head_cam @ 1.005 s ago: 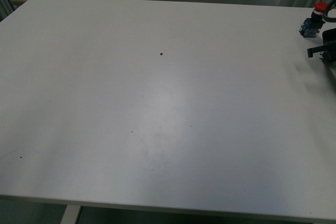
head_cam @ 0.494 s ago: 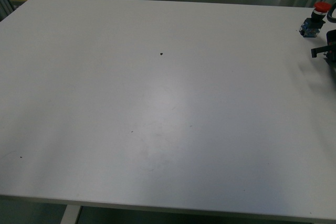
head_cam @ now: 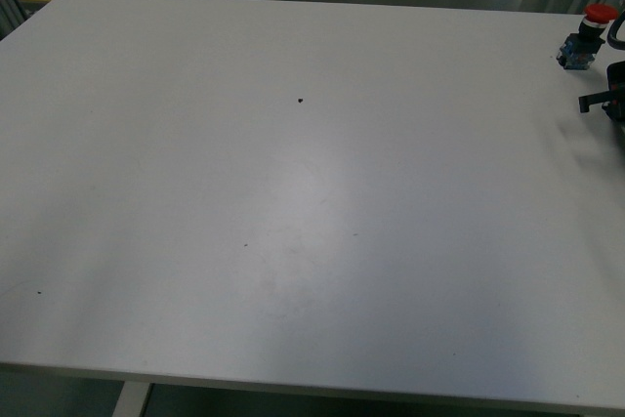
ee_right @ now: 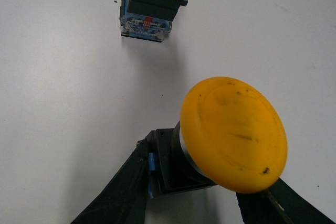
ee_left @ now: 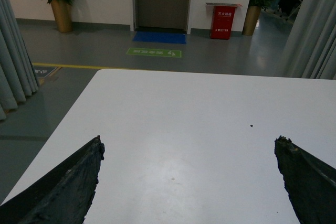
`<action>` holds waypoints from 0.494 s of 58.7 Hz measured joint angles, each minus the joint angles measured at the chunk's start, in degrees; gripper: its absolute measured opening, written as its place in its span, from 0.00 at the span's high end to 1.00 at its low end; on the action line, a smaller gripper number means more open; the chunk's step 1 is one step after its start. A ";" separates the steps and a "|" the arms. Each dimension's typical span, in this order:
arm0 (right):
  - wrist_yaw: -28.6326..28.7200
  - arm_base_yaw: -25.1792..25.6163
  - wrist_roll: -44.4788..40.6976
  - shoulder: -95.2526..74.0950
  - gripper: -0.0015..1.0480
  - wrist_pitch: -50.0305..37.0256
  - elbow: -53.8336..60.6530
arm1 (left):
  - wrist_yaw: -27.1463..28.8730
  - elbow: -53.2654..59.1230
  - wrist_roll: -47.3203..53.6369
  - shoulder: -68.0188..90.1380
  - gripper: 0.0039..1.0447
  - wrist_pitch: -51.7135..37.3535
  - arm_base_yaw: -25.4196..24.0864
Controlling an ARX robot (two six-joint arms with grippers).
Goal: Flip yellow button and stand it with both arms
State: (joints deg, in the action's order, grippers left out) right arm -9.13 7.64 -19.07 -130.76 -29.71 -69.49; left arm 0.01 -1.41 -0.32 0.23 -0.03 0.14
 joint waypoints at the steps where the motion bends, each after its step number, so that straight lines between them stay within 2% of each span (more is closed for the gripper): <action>1: 0.00 0.00 0.00 0.00 0.63 0.00 0.00 | 0.00 0.00 0.00 0.00 0.06 0.00 0.00; 20: 0.26 -0.02 0.15 -0.09 0.63 0.74 -0.07 | 0.00 0.00 0.00 0.00 0.06 0.00 0.00; 29: 1.07 -0.02 0.52 -0.09 0.31 1.49 -0.07 | 0.00 0.00 0.00 0.00 0.06 0.00 0.00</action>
State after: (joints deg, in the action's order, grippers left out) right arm -8.05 7.62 -18.55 -130.85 -28.23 -69.56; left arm 0.01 -1.41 -0.32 0.23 -0.03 0.14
